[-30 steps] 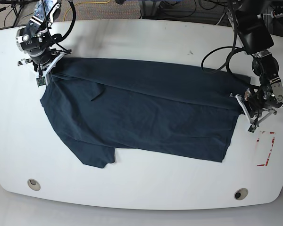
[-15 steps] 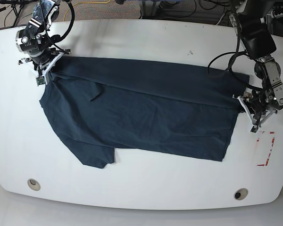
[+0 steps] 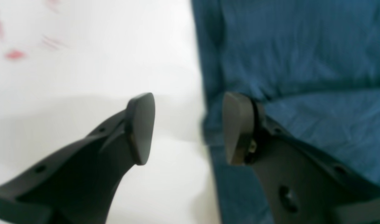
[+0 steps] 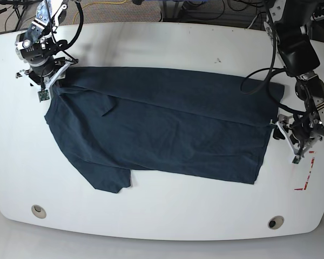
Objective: Layout the t-shirt on the table in an organized manner, then fold the t-shirt properly
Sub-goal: 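Open both grippers and reposition them along the shirt edge, then grasp the shirt edge with both grippers and drag it toward the robot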
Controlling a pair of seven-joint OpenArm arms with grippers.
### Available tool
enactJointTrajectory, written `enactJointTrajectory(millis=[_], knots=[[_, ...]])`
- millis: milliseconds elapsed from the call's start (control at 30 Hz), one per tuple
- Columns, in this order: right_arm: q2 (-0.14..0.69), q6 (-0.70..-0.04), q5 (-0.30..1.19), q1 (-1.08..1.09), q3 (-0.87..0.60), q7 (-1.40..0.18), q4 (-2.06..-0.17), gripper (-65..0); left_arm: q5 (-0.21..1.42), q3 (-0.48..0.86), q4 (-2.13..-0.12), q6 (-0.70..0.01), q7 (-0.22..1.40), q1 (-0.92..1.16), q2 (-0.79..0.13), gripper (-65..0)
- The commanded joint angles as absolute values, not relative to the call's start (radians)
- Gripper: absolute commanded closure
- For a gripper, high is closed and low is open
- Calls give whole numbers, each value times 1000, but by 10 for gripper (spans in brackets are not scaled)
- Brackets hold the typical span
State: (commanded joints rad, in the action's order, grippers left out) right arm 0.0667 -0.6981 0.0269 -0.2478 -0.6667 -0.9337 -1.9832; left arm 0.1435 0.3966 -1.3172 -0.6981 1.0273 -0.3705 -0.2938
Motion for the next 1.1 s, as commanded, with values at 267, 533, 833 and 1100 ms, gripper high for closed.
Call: enactJointTrajectory(millis=[267,533,833,1100], knots=[[65,-698,30,-251,-668,-934,-2003,-587,159,398,-1503,-698,1061,-332,-286,-328],[42,-698,36,-248,-717,-934,-1998,-514,159,392,-1681,-698,1063,-185,-234,-326],[21,-698,38,-243,-774,-928,-1906,-510,159,400,-1727,-698,1058,-30,-200,-325],[51,-698,99,-240,-774,-892,-1821,-510,156,412,-1664,-698,986,22,-196,-325]])
